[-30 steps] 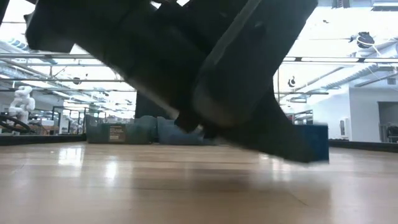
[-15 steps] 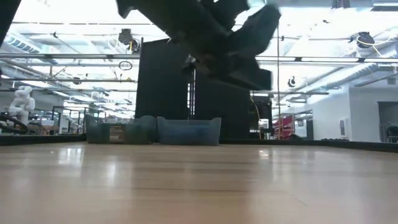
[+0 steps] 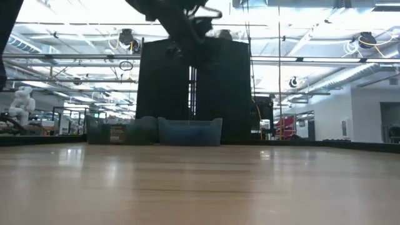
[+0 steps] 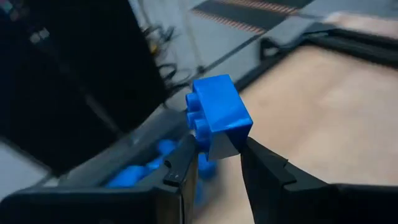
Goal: Sort blocks
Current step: Put the blue gamepiece into the top right black bin
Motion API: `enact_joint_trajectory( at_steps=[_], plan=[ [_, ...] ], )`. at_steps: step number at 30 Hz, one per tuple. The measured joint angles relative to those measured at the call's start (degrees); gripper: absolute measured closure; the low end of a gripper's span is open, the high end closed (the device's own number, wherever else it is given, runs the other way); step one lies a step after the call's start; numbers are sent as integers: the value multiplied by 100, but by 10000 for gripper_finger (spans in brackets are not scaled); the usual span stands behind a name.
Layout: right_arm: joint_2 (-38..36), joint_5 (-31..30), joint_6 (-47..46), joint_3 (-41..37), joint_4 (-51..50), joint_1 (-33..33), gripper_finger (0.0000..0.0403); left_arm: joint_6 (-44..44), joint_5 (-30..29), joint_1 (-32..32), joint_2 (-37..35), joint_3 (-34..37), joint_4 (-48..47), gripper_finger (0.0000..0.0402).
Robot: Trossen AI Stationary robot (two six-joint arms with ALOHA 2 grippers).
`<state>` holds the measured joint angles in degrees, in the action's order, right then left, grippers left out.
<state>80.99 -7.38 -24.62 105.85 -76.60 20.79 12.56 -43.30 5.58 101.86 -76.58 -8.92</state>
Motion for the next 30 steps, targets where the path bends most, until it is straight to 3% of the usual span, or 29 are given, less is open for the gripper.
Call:
enact_joint_trajectory(
  at_steps=[6, 11, 22, 26, 30],
  plan=[
    [0, 0, -17, 1, -18, -2, 390, 54, 1238, 1233, -75, 7, 43, 295],
    [0, 0, -33, -1, -14, -1, 390, 60, 1893, 1746, 181, 9, 35, 295],
    [0, -4, -231, -1, -2, -1, 390, 58, 2392, 1793, 677, 9, 76, 288],
    [0, -4, -303, 0, 2, -1, 390, -90, 2785, 1808, 729, 9, 8, 267],
    [0, -4, -321, 0, 5, -2, 390, -782, 2988, 1789, 724, 7, 67, 235]
  ],
)
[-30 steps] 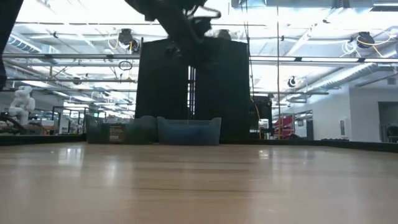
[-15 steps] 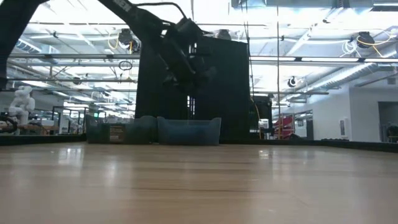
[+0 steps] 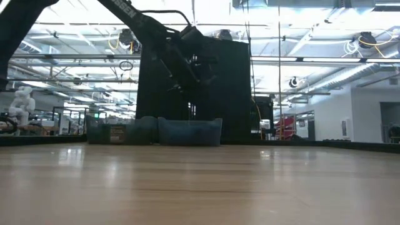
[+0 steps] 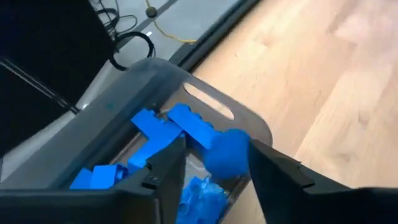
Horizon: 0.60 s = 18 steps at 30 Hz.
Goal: Sort blocks
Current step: Put the blue gamepiece into the top right black bin, then return to Home Position
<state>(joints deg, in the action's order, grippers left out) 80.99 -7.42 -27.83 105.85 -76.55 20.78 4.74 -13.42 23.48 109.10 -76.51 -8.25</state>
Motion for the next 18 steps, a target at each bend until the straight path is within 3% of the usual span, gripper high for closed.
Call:
enact_joint_trajectory(
  at_steps=[5, 10, 14, 18],
  plan=[
    [0, 0, 6, 1, 2, 0, 390, -201, 12, -36, 0, 0, -5, 181],
    [0, -260, 294, 0, 4, 2, 390, 230, 140, -82, -261, -2, 30, 141],
    [0, -786, 557, 1, 4, 0, 390, 231, 263, -164, -898, -11, 55, 136],
    [-2, -913, 861, 1, 4, 0, 390, 234, 263, -223, -1823, -11, 20, 136]
  ],
)
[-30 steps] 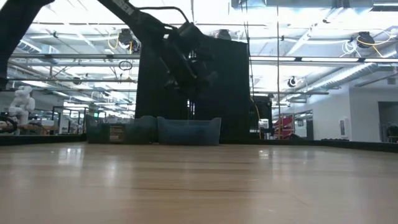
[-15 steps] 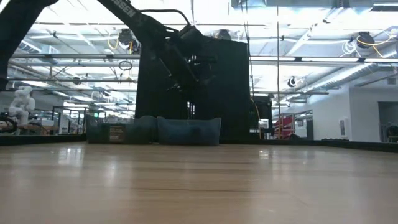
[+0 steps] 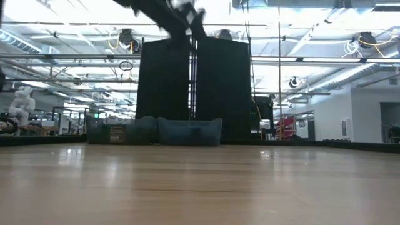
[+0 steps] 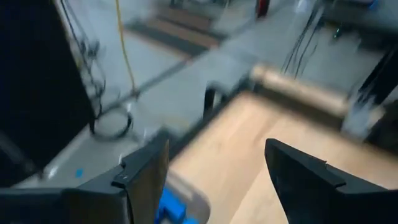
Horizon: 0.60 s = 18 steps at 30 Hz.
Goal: Sort blocks
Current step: Return to Home Position
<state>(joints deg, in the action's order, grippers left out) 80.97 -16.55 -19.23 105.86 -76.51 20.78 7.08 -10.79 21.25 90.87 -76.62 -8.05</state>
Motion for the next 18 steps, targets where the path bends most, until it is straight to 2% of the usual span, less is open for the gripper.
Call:
enact_joint_trajectory(
  at_steps=[5, 11, 13, 18],
  plan=[
    [-243, 291, 617, -2, -3, 92, 390, -55, 11, -154, -1365, -2, -219, 136],
    [-1199, 295, 874, 0, -448, 146, 390, -312, 12, -355, -3049, -11, -717, 136],
    [-1596, 291, 750, 0, -798, 146, 390, -345, 17, -429, -3547, -11, -902, 136],
    [-2569, 478, -28, 4, -929, 146, 390, -304, 16, -516, -4680, -11, -1386, 136]
  ],
)
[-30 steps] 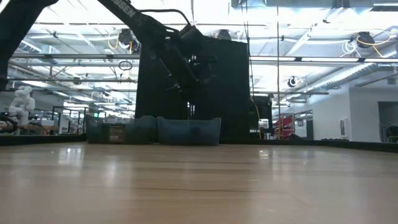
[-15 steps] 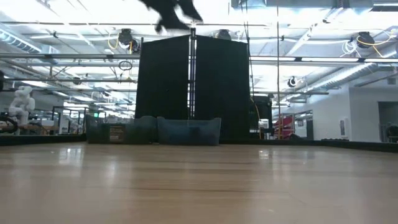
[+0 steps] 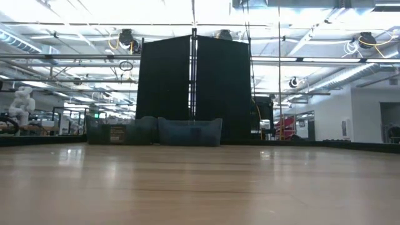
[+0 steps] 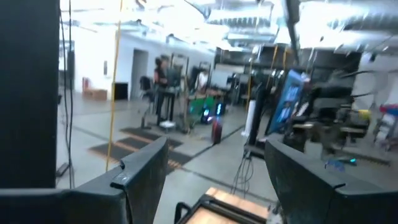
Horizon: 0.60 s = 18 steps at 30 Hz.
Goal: Sort blocks
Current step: Return to Home Position
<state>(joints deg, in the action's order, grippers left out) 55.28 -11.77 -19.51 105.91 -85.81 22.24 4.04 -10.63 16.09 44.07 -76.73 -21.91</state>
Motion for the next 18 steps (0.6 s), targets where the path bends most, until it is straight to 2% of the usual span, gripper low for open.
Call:
enact_joint_trajectory(
  at_steps=[3, 6, 8, 10, 13, 18],
  plan=[
    [-578, 14, -365, 0, 129, 0, 390, 14, 63, -53, -630, 0, -458, 136],
    [-1055, 46, 27, -15, 414, 0, 390, 12, 588, -76, -1187, 0, -968, 136],
    [-1336, 370, 481, -151, 790, -4, 390, 133, 830, -78, -1500, 27, -1232, 136],
    [-1623, 938, 921, -391, 1328, -2, 390, 312, 898, -78, -1789, 98, -1395, 136],
    [-2203, 1693, 1452, -1062, 2278, -22, 390, 486, 894, -73, -2249, 279, -1719, 136],
    [-3230, 1782, 1509, -2864, 3504, -44, 390, 1015, 883, 55, -3093, 1156, -1908, 136]
  ],
)
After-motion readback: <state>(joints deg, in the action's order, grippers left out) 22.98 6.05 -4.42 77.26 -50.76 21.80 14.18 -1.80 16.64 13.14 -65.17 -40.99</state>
